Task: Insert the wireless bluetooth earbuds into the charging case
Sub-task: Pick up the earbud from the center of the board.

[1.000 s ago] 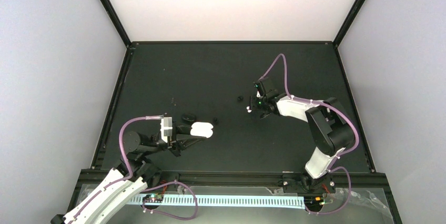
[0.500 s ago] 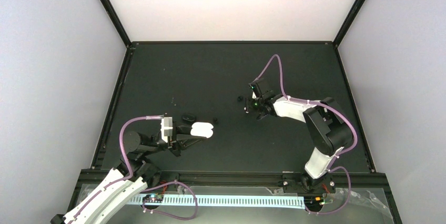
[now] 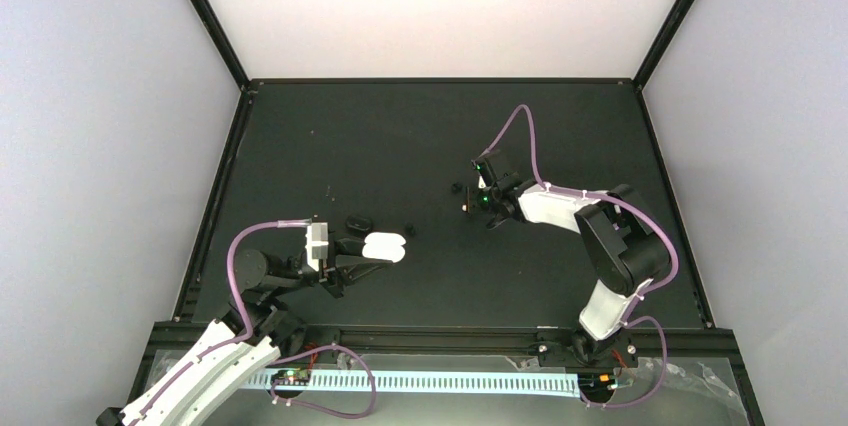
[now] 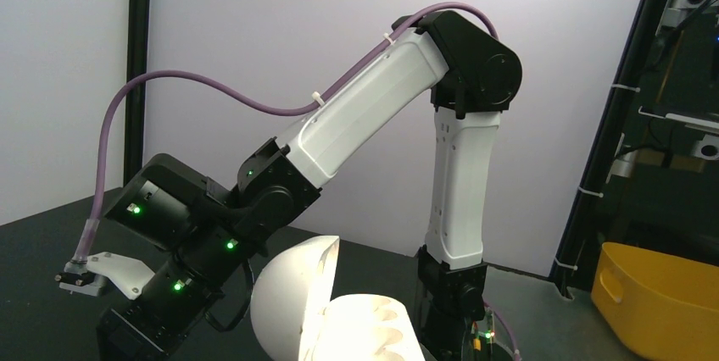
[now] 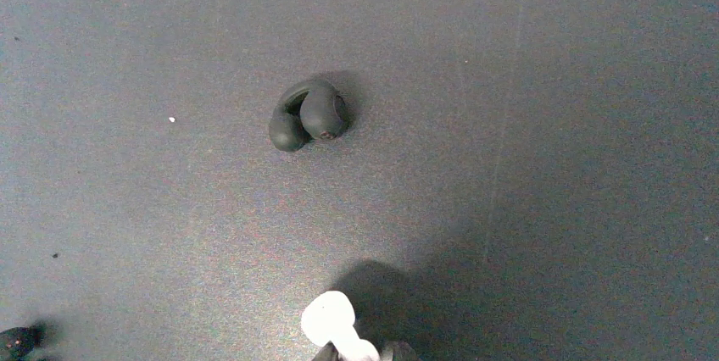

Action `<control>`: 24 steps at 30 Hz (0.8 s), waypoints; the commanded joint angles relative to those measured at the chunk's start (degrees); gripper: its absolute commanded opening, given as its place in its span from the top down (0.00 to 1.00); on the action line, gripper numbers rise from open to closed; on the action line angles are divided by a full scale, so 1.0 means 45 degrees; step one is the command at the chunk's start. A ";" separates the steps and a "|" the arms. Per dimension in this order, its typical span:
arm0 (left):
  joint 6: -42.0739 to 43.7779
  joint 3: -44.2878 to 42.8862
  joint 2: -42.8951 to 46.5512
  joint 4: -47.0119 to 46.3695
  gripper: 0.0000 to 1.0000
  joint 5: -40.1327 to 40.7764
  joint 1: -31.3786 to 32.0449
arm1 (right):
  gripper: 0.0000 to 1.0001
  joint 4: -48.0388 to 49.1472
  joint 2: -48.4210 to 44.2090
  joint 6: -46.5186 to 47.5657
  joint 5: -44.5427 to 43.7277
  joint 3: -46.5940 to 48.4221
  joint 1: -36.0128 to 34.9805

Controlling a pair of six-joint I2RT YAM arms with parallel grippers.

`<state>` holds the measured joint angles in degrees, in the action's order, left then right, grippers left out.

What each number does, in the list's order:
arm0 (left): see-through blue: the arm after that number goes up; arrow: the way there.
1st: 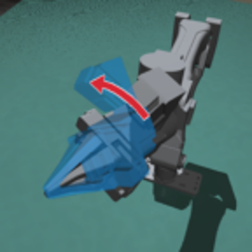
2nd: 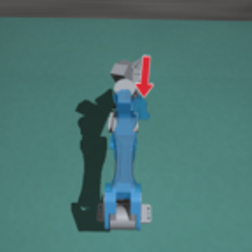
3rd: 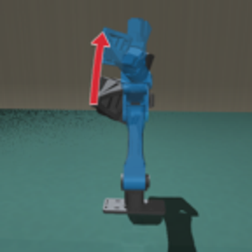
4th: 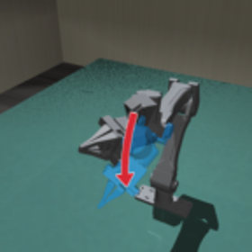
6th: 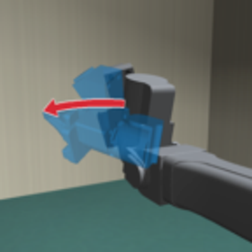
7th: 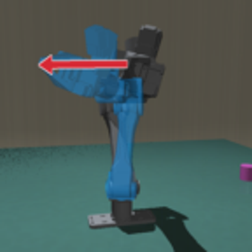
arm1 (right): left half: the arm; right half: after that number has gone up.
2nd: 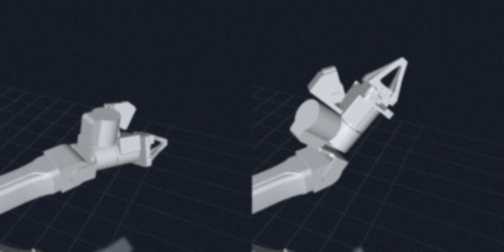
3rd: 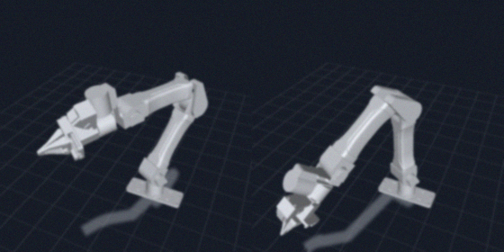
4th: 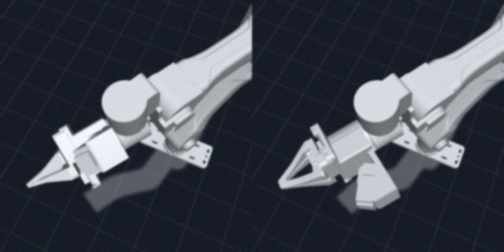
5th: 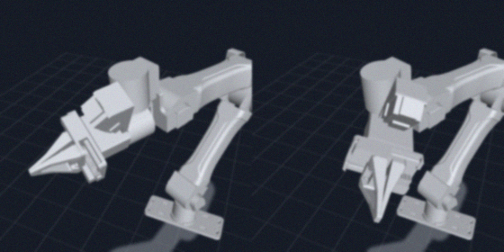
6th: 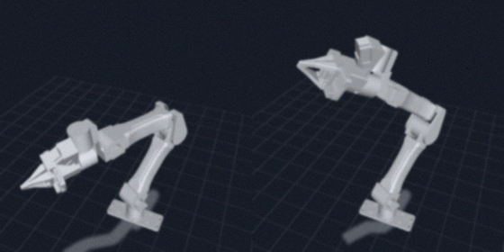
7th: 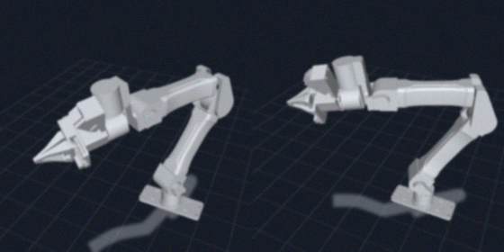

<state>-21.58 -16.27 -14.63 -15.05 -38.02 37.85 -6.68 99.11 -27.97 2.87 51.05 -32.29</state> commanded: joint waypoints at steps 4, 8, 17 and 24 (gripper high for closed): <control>-0.0008 -0.0310 0.0183 -0.0211 0.98 -0.0223 -0.0069 | 0.84 0.0043 -0.0353 0.0195 -0.0083 0.0382 -0.0049; 0.0001 -0.0309 0.0185 -0.0210 0.98 -0.0212 -0.0055 | 0.86 0.0089 -0.0432 0.0309 0.0001 0.0432 -0.0055; -0.0027 -0.0310 0.0195 -0.0189 0.98 -0.0222 -0.0060 | 0.90 0.0217 -0.0424 0.0368 0.0257 0.0485 -0.0051; -0.0027 -0.0310 0.0147 -0.0209 0.98 -0.0239 -0.0066 | 0.96 0.0197 -0.0404 0.0401 0.0304 0.0426 -0.0051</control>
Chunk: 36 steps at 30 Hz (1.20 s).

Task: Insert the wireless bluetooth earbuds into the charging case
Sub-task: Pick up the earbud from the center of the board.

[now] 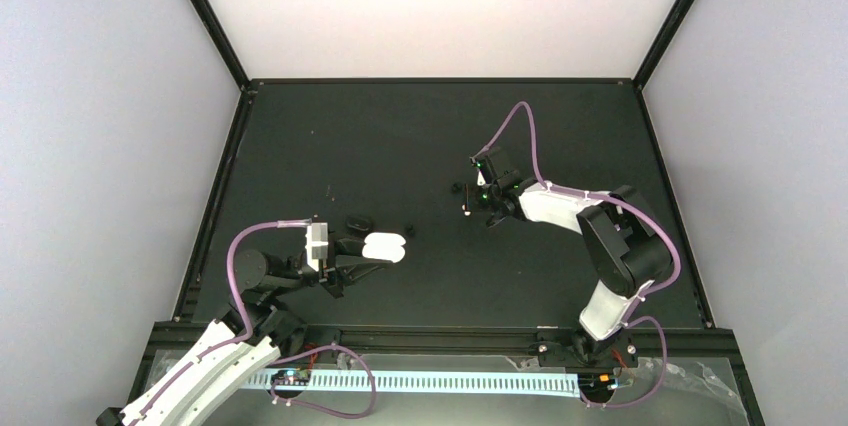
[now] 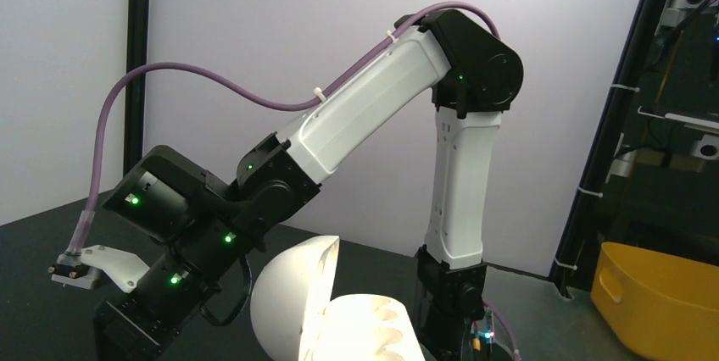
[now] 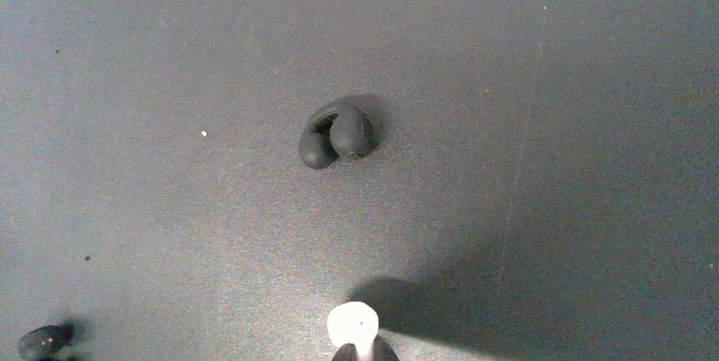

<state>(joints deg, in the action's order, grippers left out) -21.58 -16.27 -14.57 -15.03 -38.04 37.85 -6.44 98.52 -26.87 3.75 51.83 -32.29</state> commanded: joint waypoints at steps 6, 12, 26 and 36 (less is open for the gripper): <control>-0.0013 -0.0310 0.0132 -0.0215 0.98 -0.0251 -0.0065 | 0.99 0.0151 -0.0660 0.0079 -0.0052 0.0073 -0.0054; 0.0043 -0.0377 0.0219 -0.0119 0.99 -0.0186 -0.0059 | 0.99 0.0063 -0.2565 -0.0102 0.0034 -0.0365 -0.0050; 0.1034 -0.1219 0.0341 -0.0098 0.98 -0.0821 -0.0035 | 0.99 0.3365 -1.2356 0.0036 0.7942 -0.3360 -0.0050; 0.1161 -0.1748 -0.1268 -0.1454 0.99 -0.2346 -0.0048 | 0.99 -0.1930 -1.3505 0.3060 0.7854 -0.0092 -0.1325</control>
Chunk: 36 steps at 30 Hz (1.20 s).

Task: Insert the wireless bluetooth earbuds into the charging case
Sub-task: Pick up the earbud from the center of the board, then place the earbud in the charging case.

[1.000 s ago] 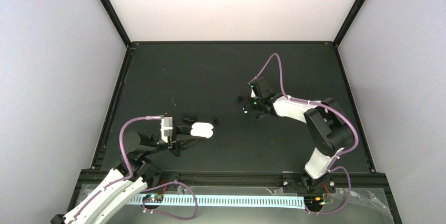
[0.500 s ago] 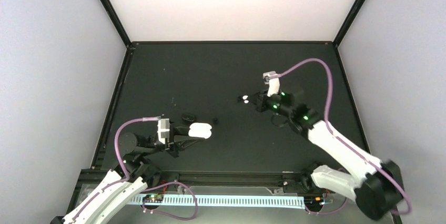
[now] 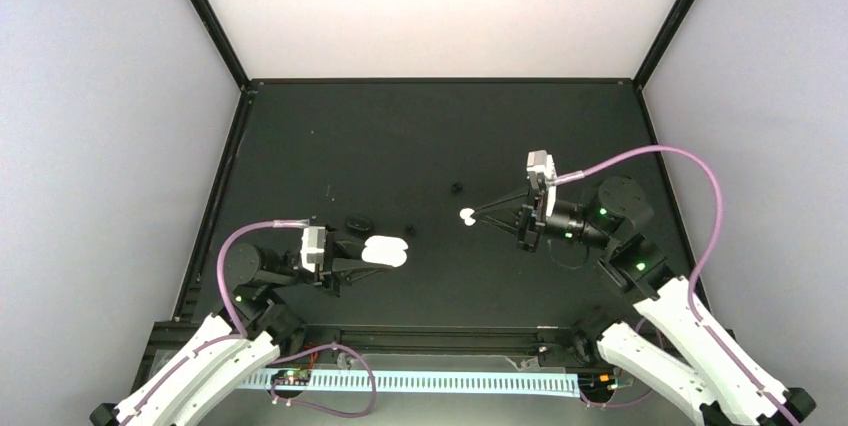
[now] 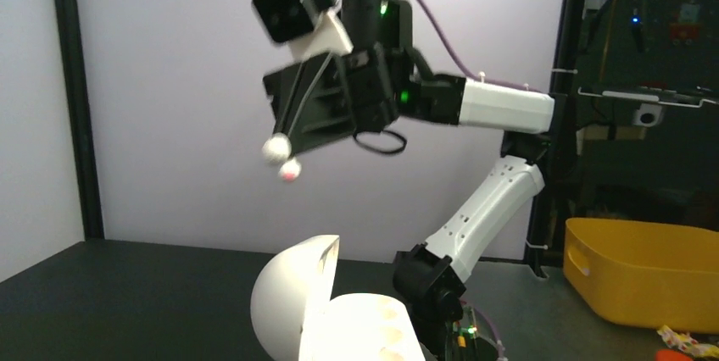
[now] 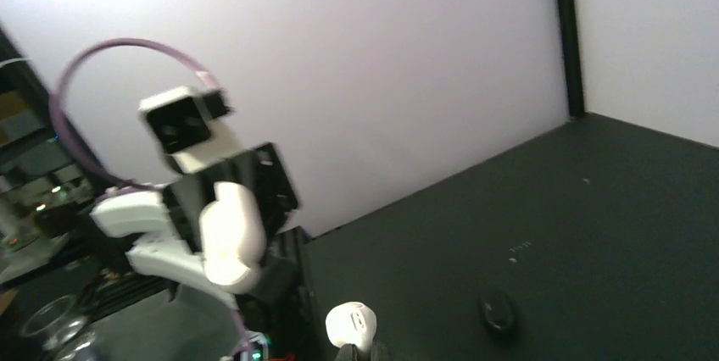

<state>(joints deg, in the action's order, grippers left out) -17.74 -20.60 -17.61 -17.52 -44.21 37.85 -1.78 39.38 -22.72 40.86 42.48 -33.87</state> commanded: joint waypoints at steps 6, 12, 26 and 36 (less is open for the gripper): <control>0.0220 -0.1021 -0.1588 -0.1741 0.98 -0.1271 -0.0040 | 0.99 -0.5505 -0.0036 0.3925 -0.2252 0.4478 -0.2826; 0.0267 -0.1387 -0.2450 -0.2361 0.98 -0.1305 -0.0036 | 0.99 -0.7419 0.0819 0.5354 -0.5070 0.6186 -0.5402; 0.0305 -0.1308 -0.2512 -0.2164 0.98 -0.1349 -0.0036 | 0.99 -0.7191 0.3399 0.6104 -0.8761 0.7517 -0.9295; 0.0498 -0.1379 -0.2388 -0.1623 0.99 -0.1756 -0.0044 | 0.99 -0.7423 0.4226 0.6322 -0.8462 0.8097 -0.9547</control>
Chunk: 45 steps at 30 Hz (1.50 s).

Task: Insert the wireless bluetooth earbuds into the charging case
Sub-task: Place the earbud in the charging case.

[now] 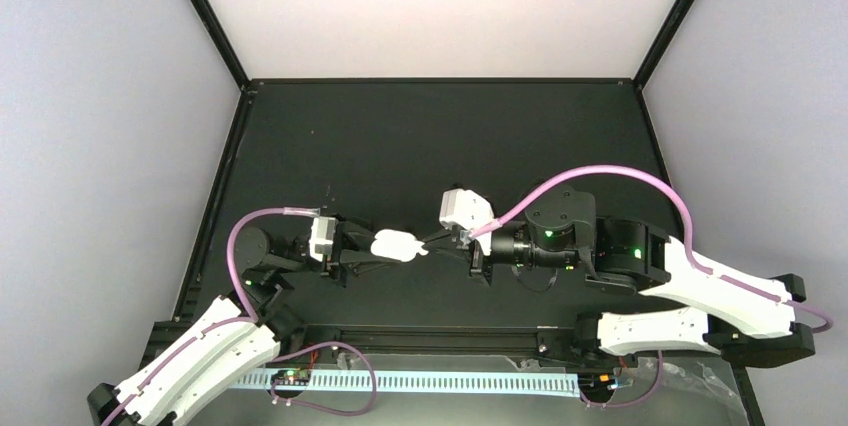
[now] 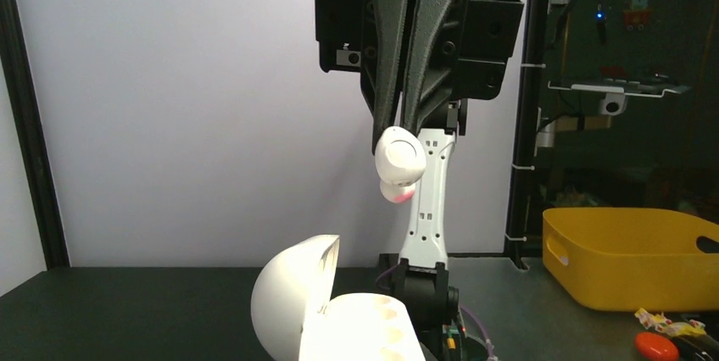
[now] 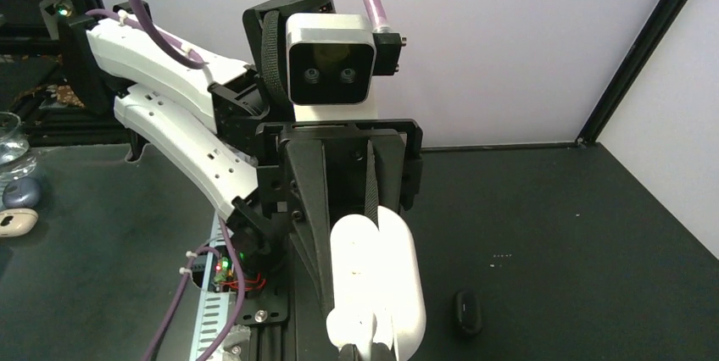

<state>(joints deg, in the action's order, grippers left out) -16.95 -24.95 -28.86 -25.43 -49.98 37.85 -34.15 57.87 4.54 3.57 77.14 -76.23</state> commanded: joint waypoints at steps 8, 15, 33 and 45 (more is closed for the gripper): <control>0.0194 -0.0432 0.0046 0.0031 0.98 -0.0579 -0.0042 | 0.99 -0.0476 0.0540 0.0552 -0.0145 0.0569 -0.0206; 0.0115 -0.0402 0.0044 0.0025 0.98 -0.0405 -0.0039 | 0.99 -0.0172 0.0661 0.0687 -0.0300 0.0386 -0.0209; -0.0032 -0.0393 -0.0007 0.0053 0.98 -0.0210 -0.0034 | 0.99 0.0382 0.1094 0.0927 -0.0598 0.0045 -0.0226; -0.0141 -0.0393 0.0011 0.0099 0.98 0.0171 -0.0044 | 0.99 0.0310 0.1149 0.0984 -0.0920 -0.0140 -0.0212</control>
<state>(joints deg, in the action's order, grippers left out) -17.28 -24.95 -28.88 -24.88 -50.11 37.85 -33.34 62.98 8.29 1.15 77.10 -76.82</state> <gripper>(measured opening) 0.229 0.012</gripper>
